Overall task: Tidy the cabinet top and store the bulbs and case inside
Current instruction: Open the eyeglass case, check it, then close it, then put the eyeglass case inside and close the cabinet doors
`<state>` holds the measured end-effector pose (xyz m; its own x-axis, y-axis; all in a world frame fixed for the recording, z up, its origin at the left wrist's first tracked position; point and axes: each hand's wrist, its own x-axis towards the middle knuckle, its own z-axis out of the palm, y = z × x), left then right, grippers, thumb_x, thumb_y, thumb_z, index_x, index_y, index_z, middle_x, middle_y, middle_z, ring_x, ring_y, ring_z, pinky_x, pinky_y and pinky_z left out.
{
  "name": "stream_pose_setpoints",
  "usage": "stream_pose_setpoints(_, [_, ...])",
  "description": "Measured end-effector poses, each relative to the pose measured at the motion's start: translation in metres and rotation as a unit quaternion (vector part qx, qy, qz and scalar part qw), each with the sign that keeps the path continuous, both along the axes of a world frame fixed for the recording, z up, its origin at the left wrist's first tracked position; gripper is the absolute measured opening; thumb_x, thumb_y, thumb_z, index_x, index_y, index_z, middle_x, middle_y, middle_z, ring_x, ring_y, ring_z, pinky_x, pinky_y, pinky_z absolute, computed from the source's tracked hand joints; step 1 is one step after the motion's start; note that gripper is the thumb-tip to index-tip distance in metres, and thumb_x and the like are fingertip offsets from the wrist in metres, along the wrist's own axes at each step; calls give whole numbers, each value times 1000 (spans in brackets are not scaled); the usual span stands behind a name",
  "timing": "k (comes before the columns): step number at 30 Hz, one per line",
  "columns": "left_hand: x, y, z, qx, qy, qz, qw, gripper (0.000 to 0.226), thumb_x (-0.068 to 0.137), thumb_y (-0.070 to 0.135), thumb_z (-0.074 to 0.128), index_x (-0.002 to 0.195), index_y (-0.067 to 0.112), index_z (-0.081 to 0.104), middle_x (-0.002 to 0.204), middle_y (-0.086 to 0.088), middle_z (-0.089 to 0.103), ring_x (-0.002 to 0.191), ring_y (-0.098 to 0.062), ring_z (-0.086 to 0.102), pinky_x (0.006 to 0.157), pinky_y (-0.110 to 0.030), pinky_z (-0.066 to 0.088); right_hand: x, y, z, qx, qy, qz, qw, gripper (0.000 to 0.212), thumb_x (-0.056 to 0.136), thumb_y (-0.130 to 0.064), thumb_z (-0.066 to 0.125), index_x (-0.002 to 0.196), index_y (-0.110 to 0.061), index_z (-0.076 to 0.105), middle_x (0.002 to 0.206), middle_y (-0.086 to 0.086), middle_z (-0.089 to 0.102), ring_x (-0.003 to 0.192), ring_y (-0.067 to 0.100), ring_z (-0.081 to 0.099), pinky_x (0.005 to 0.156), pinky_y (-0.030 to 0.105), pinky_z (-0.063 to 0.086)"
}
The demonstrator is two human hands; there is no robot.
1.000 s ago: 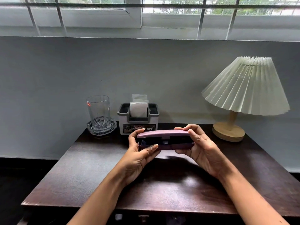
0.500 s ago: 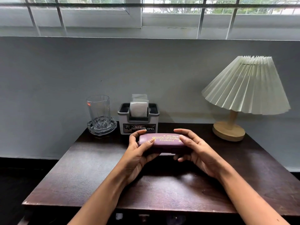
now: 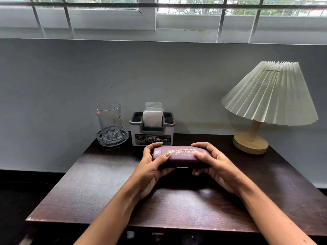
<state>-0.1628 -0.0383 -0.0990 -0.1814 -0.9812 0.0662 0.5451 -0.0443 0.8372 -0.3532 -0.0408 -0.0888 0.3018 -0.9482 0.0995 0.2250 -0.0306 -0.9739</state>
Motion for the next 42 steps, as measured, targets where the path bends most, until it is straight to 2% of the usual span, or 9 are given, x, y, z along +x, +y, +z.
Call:
stream_pose_setpoints(12, [0, 0, 0, -5, 1, 1, 1000, 32, 87, -2, 50, 107, 22, 43, 113, -11, 51, 95, -19, 59, 68, -28, 60, -2, -1, -2, -7, -2, 0, 1000, 27, 82, -6, 59, 109, -8, 55, 102, 11, 53, 59, 14, 60, 48, 21, 53])
stream_pose_setpoints(16, [0, 0, 0, -4, 5, 13, 1000, 34, 85, 3, 53, 108, 24, 39, 110, -9, 55, 93, -15, 62, 72, -30, 59, -2, 0, 0, -3, 28, -12, 1000, 31, 76, -18, 62, 104, -10, 52, 93, 12, 55, 50, 19, 59, 40, 23, 48])
stream_pose_setpoints(20, [0, -4, -3, 13, 21, 30, 999, 25, 86, 5, 52, 105, 12, 39, 92, -9, 64, 72, -8, 68, 60, -25, 60, -1, 0, 0, 7, 47, -19, 999, 26, 69, -33, 69, 84, -18, 54, 75, -1, 56, 55, 10, 55, 42, 23, 44])
stream_pose_setpoints(22, [0, -6, -6, 8, -3, 37, 999, 20, 87, 6, 52, 103, 11, 42, 90, -9, 63, 73, -9, 66, 60, -25, 60, 0, 0, -2, -10, 56, -22, 998, 26, 66, -33, 68, 85, -18, 57, 76, -4, 58, 62, 3, 55, 52, 19, 46])
stream_pose_setpoints(26, [-2, -7, -12, -23, -75, 61, 995, 12, 87, 10, 54, 97, 15, 49, 90, -5, 62, 76, -8, 63, 59, -21, 57, 1, 0, -6, -38, 102, 23, 994, 50, 64, -37, 68, 110, -21, 58, 86, -3, 65, 79, 7, 59, 69, 15, 49])
stream_pose_setpoints(30, [-4, -2, -13, -67, -168, 105, 978, 19, 88, 15, 56, 106, 16, 59, 91, -7, 63, 71, -12, 62, 55, -21, 55, 1, 0, -6, -37, 114, 15, 993, 42, 72, -31, 64, 113, -23, 59, 83, 1, 60, 74, 6, 57, 68, 14, 46])
stream_pose_setpoints(34, [-7, 3, -9, -88, -282, 132, 946, 37, 84, 16, 63, 120, 17, 53, 84, -15, 60, 54, -12, 64, 57, -31, 60, 10, 6, -6, -50, 139, -26, 989, 31, 78, -25, 60, 109, -24, 60, 80, 1, 57, 71, 6, 54, 65, 12, 44])
stream_pose_setpoints(37, [-10, 18, -5, -97, -335, 145, 926, 42, 81, 15, 67, 118, 12, 47, 101, -19, 59, 71, -19, 67, 62, -29, 59, 18, 21, -8, -63, 158, -73, 983, 34, 79, -27, 58, 113, -21, 57, 85, 7, 58, 73, 11, 54, 63, 12, 45])
stream_pose_setpoints(42, [-20, 61, -8, -133, -362, 122, 914, 54, 78, 25, 70, 125, 21, 44, 120, -3, 56, 92, -18, 66, 82, -37, 56, 24, 59, -12, -81, 184, -147, 968, 26, 88, -16, 55, 113, -23, 57, 85, 2, 64, 75, 15, 59, 69, 24, 47])
